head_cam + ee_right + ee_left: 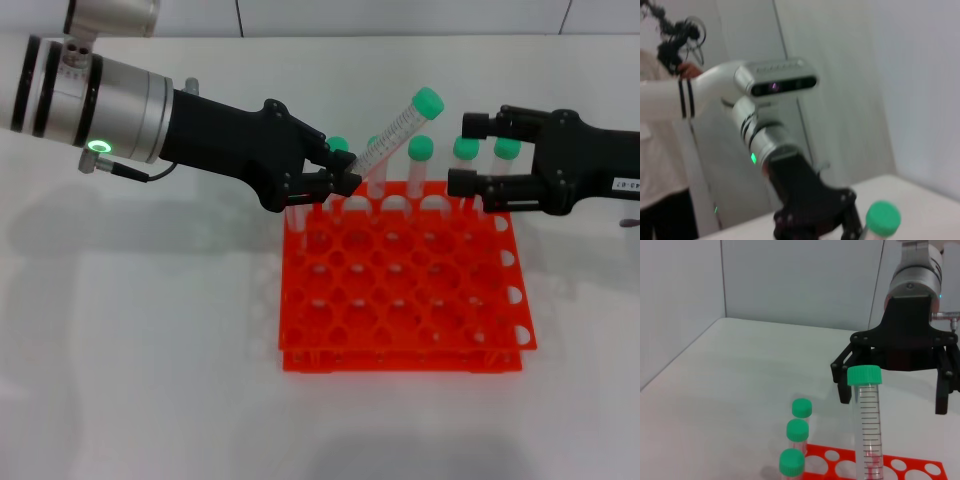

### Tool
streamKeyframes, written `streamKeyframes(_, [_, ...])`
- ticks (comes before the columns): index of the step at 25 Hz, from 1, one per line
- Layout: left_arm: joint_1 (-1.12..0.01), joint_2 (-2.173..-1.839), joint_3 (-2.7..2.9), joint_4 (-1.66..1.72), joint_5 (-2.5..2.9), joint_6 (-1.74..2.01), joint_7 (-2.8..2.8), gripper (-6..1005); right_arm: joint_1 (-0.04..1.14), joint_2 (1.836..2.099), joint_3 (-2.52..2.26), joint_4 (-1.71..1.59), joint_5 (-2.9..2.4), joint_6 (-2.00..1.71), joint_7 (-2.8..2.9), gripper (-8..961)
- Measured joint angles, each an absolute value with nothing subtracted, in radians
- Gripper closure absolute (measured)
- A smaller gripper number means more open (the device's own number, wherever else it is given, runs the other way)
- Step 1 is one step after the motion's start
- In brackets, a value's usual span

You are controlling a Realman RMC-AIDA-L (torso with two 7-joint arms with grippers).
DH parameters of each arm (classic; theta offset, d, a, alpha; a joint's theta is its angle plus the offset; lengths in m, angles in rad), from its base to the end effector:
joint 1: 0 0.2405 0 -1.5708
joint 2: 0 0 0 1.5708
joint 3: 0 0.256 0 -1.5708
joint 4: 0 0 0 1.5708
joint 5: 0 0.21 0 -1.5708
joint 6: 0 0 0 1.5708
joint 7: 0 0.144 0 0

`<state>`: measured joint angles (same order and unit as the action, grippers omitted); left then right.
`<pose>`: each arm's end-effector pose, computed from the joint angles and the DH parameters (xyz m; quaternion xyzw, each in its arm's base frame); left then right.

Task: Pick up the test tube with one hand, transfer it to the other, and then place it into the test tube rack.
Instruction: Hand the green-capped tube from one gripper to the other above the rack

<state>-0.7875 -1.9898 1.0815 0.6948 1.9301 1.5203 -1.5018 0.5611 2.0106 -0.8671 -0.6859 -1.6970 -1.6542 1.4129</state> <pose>-0.1653 0.3811 -0.0102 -0.9888 -0.0621 -0.1339 0.0233 0.2149 0.3442 0.0284 -0.9316 0.1423 0.3222 0.0900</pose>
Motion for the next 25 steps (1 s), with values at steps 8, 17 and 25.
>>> streamKeyframes(8, [-0.787,-1.995,1.082,0.695,1.942,1.512,-1.493,815,0.562,2.015,-0.873,-0.530,-1.563,-1.608,1.274,83])
streamKeyframes(17, [-0.780,-2.007,1.076,0.700,1.943,1.499,-1.456,816,0.572,2.020,-0.880,-0.416,-1.474,-1.599,1.163,83])
streamKeyframes(25, [-0.766,-2.030,1.054,0.698,1.941,1.489,-1.414,816,0.570,2.020,-0.881,-0.392,-1.451,-1.652,1.170,83])
